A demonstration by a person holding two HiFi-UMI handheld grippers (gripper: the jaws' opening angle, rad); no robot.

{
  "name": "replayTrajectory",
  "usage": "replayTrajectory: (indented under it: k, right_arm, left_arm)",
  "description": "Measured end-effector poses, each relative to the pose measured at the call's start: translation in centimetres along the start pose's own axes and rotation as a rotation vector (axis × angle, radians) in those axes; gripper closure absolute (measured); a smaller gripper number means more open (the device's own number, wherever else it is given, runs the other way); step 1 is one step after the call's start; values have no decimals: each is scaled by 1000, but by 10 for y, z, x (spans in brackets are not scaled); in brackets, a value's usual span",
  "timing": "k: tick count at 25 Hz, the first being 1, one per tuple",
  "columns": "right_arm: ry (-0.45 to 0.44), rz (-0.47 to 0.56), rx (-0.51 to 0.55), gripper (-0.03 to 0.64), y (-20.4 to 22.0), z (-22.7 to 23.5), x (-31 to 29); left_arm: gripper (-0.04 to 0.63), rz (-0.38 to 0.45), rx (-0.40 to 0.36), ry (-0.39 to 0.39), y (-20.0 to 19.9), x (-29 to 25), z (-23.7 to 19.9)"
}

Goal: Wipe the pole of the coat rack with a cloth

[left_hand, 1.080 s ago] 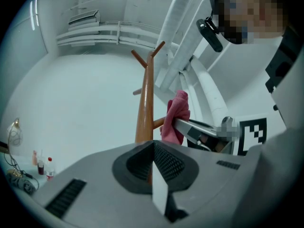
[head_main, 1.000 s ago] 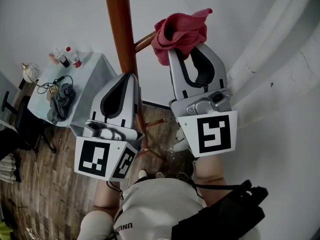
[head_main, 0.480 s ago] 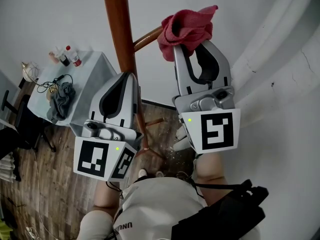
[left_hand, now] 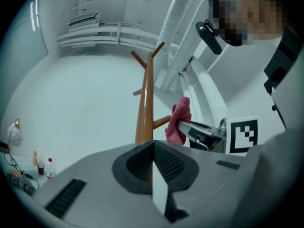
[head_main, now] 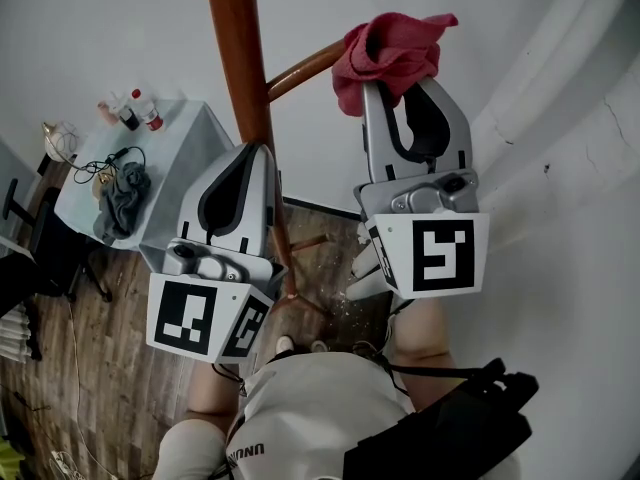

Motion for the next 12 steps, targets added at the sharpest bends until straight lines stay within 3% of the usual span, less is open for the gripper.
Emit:
replayTrajectory:
  k: [12]
  right_arm:
    - [54, -136, -56, 546, 39, 16, 29]
  left_arm:
    - [586, -4, 5, 2, -2, 2, 2]
Point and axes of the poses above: the fingertips, and each gripper's own axes: x backward along the fingers, z to its right, y out of its underside, the point moved 2 cm from there along x, backward along the fingers, and after that the axes turned 13 degrees about y, right-handed, at the moved point
